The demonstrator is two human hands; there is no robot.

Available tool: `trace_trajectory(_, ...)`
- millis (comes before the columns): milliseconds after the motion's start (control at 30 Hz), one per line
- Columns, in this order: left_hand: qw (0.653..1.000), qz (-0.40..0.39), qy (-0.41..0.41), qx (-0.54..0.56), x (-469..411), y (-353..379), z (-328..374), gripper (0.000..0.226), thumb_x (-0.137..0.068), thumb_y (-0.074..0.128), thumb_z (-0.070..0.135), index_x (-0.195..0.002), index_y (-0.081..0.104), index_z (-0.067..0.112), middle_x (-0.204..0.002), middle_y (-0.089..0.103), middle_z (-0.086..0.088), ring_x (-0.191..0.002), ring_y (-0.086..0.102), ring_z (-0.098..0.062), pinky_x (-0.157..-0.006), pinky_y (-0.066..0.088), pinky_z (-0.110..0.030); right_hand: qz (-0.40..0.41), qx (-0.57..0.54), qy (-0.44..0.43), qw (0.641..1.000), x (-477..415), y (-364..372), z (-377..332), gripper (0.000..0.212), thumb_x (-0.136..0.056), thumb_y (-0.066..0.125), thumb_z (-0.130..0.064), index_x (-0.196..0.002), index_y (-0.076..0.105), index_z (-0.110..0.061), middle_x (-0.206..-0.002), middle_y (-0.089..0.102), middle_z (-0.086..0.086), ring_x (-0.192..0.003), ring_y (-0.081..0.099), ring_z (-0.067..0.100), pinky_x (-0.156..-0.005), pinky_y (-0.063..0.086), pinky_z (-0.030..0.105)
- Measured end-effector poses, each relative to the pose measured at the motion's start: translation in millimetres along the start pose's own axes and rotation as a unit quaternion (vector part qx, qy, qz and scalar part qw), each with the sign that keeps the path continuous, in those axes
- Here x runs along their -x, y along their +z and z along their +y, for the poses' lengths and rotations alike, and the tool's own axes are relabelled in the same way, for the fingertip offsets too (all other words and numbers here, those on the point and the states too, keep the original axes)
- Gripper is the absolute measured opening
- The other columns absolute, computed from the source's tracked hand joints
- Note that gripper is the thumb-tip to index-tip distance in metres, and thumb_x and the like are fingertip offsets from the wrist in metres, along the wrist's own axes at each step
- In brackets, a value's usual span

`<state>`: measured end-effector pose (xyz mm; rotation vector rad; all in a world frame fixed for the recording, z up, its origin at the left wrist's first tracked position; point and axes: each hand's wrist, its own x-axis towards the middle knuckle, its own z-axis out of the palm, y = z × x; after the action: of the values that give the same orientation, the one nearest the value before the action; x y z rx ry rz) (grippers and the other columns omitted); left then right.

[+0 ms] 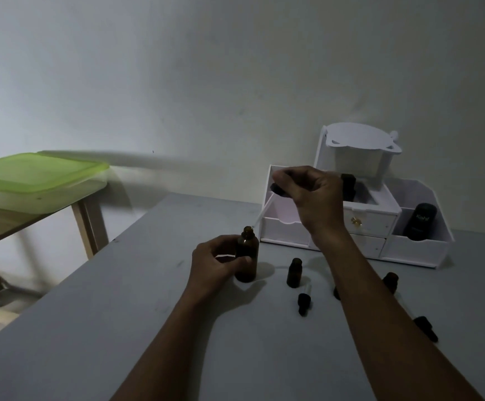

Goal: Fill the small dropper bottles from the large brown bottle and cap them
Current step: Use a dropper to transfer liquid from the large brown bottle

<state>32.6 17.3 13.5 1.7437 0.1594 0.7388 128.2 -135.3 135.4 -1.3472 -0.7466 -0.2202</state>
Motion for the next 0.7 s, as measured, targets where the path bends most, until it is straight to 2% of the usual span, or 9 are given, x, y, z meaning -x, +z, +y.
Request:
trace_trajectory(67,1.000,0.002,-0.002,-0.009,0.1,0.8,-1.9,0.039,-0.065,0.079,0.016,-0.100,0.074,0.034,-0.093,0.076,0.011,-0.091,0.070,-0.004,-0.074,0.053,-0.012,-0.003,0.002,0.000,1.000,0.0,1.3,0.6,0.005,-0.080,0.080,-0.015,-0.084,0.077,-0.016,-0.077,0.077,0.005,-0.074,0.076,0.021,-0.081,0.062,0.042)
trace_trajectory(200,1.000,0.011,-0.004,-0.013,0.0,1.4,-4.7,0.040,-0.070,0.080,0.004,-0.098,0.075,0.032,-0.092,0.076,0.011,-0.091,0.070,-0.004,-0.072,0.053,-0.013,-0.027,0.031,-0.001,0.999,3.2,7.1,4.4,0.003,-0.082,0.079,-0.016,-0.084,0.077,-0.017,-0.078,0.077,0.003,-0.074,0.076,0.017,-0.079,0.061,0.034)
trace_trajectory(433,1.000,0.009,-0.011,-0.027,-1.6,2.2,-5.3,0.036,-0.072,0.079,0.007,-0.105,0.077,0.021,-0.095,0.076,0.010,-0.090,0.070,-0.004,-0.072,0.054,-0.012,-0.139,0.157,0.020,0.977,13.1,19.3,29.5,0.014,-0.082,0.078,-0.021,-0.093,0.078,-0.013,-0.083,0.077,-0.004,-0.073,0.073,0.003,-0.069,0.052,0.008)
trace_trajectory(533,0.999,0.008,-0.007,-0.030,-0.9,2.0,-4.3,0.035,-0.073,0.080,0.009,-0.104,0.076,0.025,-0.096,0.076,0.010,-0.090,0.070,-0.004,-0.071,0.053,-0.012,-0.165,0.218,0.033,0.961,17.0,21.4,42.7,0.017,-0.081,0.080,-0.025,-0.096,0.078,-0.016,-0.088,0.076,-0.005,-0.077,0.070,0.000,-0.069,0.050,0.007)
trace_trajectory(700,1.000,0.011,0.001,-0.026,-0.4,0.2,-2.9,0.037,-0.072,0.080,0.008,-0.100,0.074,0.032,-0.094,0.076,0.011,-0.089,0.071,-0.005,-0.071,0.053,-0.013,-0.164,0.237,0.035,0.957,19.4,23.5,47.2,0.018,-0.080,0.080,-0.027,-0.096,0.078,-0.017,-0.090,0.076,-0.006,-0.078,0.067,-0.003,-0.069,0.048,0.005)
